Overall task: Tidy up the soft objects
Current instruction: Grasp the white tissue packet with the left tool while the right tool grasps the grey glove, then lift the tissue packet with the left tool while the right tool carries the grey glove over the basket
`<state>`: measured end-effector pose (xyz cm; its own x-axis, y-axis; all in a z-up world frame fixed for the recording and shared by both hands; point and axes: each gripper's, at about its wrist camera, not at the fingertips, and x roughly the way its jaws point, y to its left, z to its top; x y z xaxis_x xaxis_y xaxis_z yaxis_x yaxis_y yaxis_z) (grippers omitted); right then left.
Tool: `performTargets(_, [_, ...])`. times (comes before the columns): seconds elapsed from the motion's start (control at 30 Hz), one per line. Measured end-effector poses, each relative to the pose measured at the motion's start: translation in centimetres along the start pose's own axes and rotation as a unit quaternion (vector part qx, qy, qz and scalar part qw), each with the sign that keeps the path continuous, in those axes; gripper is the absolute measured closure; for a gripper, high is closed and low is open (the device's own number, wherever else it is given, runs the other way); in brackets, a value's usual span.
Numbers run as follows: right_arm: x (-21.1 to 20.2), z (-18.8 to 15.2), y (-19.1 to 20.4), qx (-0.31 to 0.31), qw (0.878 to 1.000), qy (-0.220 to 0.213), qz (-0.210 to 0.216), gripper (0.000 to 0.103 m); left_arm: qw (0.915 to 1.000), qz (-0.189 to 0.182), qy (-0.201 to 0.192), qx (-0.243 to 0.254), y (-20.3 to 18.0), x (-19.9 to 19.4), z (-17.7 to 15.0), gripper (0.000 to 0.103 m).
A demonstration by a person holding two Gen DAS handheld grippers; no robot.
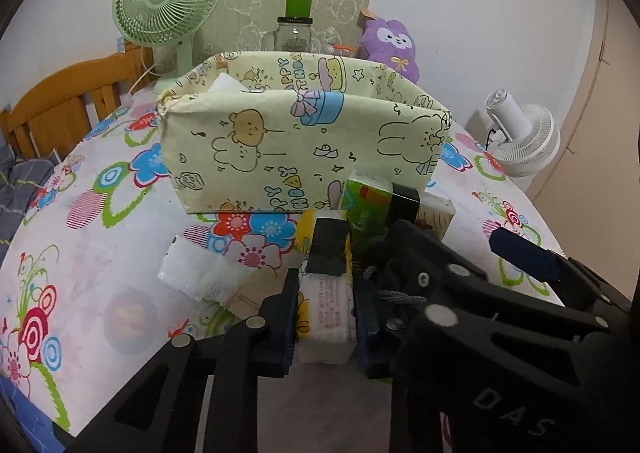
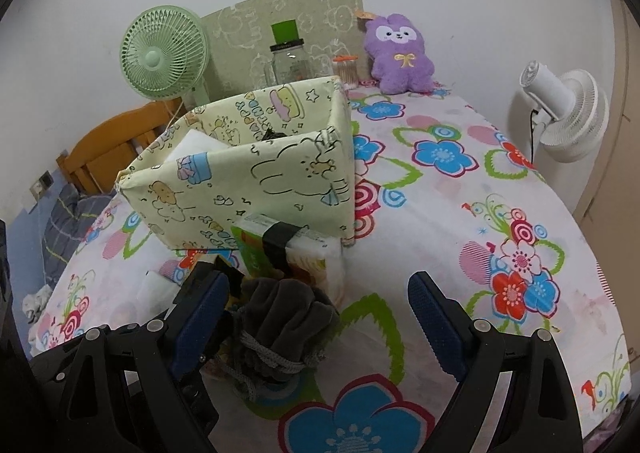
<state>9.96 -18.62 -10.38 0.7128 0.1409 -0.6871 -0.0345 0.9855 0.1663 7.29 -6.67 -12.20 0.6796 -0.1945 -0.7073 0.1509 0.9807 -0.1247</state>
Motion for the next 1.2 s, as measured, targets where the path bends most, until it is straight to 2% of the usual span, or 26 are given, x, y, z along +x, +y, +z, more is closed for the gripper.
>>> performTargets(0.3, [1.3, -0.6, 1.1, 0.003, 0.999, 0.031, 0.026, 0.033, 0.9996, 0.028, -0.005, -0.004, 1.2, -0.5, -0.4, 0.082])
performTargets(0.47, [1.4, -0.7, 1.8, -0.007, 0.999, 0.032, 0.025, 0.037, 0.9994, 0.035, -0.007, -0.002, 1.5, -0.7, -0.5, 0.082])
performTargets(0.63, [1.5, -0.8, 2.6, -0.014, 0.999, 0.035, 0.033, 0.047, 0.9991, 0.042, -0.007, -0.003, 1.8, -0.8, -0.6, 0.082])
performTargets(1.2, [0.2, -1.8, 3.3, 0.010, 0.999, 0.031, -0.006, 0.046, 0.9994, 0.031, -0.015, -0.007, 2.6, -2.0, -1.6, 0.082])
